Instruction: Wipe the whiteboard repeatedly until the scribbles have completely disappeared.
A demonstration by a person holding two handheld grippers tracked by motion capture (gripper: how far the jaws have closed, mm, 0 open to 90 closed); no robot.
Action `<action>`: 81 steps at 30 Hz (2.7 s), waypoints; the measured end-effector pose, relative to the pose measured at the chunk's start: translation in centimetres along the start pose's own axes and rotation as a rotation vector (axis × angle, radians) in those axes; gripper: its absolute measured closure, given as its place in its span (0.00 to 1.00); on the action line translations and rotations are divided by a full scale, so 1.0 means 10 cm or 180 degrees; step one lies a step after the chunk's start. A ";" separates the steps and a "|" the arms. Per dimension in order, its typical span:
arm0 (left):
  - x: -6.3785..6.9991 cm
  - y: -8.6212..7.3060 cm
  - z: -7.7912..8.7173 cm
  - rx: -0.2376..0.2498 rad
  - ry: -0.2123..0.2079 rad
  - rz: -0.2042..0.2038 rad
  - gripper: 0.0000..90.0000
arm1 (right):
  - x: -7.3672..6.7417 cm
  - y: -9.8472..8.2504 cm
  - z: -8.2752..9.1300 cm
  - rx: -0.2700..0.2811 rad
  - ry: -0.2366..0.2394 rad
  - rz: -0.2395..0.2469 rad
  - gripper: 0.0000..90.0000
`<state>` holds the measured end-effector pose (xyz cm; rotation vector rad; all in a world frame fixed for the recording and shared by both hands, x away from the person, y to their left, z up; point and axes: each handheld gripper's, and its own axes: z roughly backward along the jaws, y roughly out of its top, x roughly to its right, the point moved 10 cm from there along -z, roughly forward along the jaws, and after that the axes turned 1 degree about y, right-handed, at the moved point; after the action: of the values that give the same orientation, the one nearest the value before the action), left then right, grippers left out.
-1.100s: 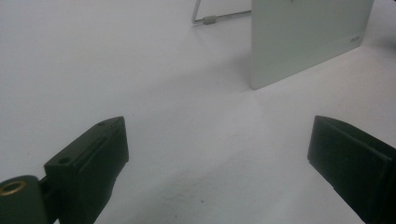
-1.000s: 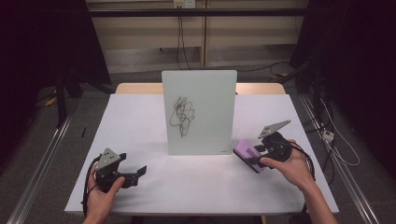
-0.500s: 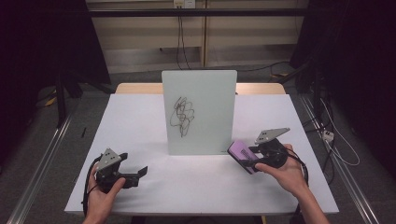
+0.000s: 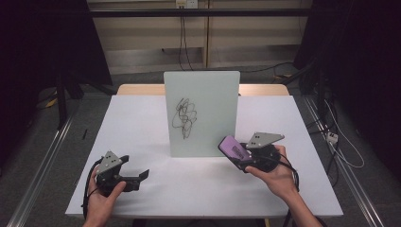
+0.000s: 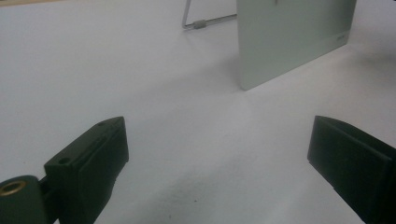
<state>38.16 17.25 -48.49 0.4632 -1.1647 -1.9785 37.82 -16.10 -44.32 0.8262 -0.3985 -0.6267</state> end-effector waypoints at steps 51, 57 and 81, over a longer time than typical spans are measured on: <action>-0.05 -0.01 0.01 -0.0015 0.0070 0.0053 0.06 | -0.08 1.26 -0.58 0.1086 -0.0621 0.0131 0.46; -0.05 -0.01 0.01 -0.0015 0.0071 0.0055 0.06 | -0.07 1.31 -0.64 0.1083 -0.0685 0.0056 0.46; -0.03 -0.01 0.00 -0.0022 0.0047 0.0038 0.06 | -0.30 1.17 -0.94 0.0817 -0.0573 0.0136 0.46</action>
<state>38.34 17.48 -48.60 0.4657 -1.1486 -1.9652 44.95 -2.91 -41.26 1.0057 -0.6690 -0.6198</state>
